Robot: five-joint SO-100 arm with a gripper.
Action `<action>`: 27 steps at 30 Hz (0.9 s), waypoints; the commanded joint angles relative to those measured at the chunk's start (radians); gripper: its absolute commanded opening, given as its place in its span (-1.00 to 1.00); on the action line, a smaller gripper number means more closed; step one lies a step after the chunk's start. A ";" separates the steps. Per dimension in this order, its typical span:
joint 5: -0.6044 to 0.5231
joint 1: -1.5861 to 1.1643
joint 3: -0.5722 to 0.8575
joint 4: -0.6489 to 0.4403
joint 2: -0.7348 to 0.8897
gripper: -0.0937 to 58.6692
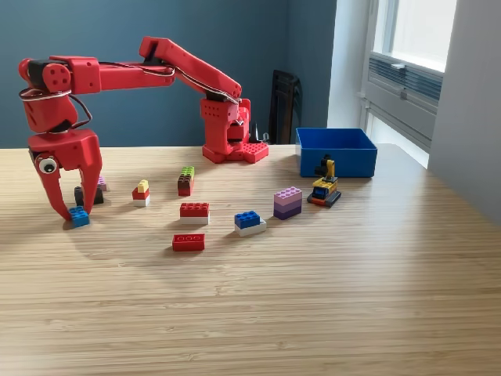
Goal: Grasp a lego block and put it in the bin.
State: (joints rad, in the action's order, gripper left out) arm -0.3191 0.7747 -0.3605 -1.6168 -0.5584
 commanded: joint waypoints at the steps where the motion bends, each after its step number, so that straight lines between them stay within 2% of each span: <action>1: -0.011 0.009 0.060 -0.014 -0.021 -1.00; 9: 0.015 0.025 0.037 -0.015 -0.032 -1.00; 14: 0.046 -0.028 -0.121 -0.017 -0.040 -1.00; 17: 0.054 -0.020 -0.003 -0.120 -0.066 -1.00; 21: 0.069 -0.035 -0.021 -0.137 -0.224 -1.00; 27: 0.080 -0.103 -0.244 -0.137 -0.563 -1.00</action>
State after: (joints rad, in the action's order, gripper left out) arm -0.2424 0.7118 -0.5246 -1.7227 -0.7885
